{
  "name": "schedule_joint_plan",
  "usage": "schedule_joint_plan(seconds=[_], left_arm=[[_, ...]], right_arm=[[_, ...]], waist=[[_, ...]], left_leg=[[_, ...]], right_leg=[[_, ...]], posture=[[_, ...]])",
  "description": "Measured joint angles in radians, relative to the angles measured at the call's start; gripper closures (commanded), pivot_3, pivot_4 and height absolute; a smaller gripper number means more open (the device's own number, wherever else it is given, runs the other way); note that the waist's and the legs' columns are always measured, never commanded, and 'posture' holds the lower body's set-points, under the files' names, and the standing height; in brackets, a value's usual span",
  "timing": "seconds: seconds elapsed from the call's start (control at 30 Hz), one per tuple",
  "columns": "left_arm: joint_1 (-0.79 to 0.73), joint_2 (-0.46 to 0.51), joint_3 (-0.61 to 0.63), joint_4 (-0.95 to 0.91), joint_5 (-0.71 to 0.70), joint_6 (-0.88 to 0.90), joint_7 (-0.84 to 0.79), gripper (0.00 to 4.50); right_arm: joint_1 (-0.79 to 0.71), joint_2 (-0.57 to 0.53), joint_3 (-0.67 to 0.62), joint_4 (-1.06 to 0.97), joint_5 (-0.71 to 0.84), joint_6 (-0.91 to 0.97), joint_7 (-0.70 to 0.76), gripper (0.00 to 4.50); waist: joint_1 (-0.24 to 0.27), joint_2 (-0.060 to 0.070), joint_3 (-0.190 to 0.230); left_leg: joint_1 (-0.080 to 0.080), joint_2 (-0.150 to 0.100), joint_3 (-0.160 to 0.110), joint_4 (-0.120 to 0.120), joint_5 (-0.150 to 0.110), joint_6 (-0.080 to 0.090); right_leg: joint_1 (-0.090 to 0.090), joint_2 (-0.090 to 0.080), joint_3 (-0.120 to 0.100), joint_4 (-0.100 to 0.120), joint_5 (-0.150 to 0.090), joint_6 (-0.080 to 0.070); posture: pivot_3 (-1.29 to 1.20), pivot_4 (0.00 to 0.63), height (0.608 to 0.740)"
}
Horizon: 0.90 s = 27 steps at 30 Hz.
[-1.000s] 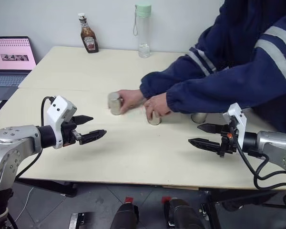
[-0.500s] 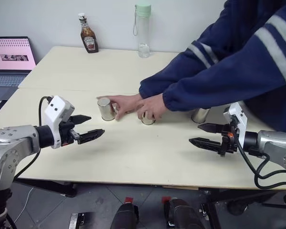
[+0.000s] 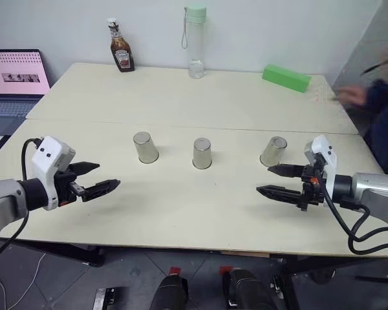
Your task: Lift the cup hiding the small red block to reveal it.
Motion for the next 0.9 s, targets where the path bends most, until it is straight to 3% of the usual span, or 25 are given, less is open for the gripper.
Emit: schedule_joint_plan(seconds=[0.7,0.9], left_arm=[[0.010,0.000,0.002,0.003,0.025,-0.067,0.001,0.00],[-0.041,-0.114,-0.069,0.013,0.106,-0.145,0.116,0.00]], right_arm=[[-0.018,0.009,0.030,0.017,-0.010,-0.001,0.002,0.05],[-0.035,0.039,0.039,-0.018,-0.012,-0.015,-0.019,0.05]], waist=[[0.000,0.000,0.000],[0.001,0.000,0.000]], left_leg=[[0.000,0.000,0.000,0.000,0.000,0.000],[0.000,0.000,0.000,0.000,0.000,0.000]], right_leg=[[0.000,0.000,0.000,0.000,0.000,0.000],[0.000,0.000,0.001,0.000,0.000,0.000]], posture=[[0.00,0.150,0.740],[0.00,0.150,0.740]])
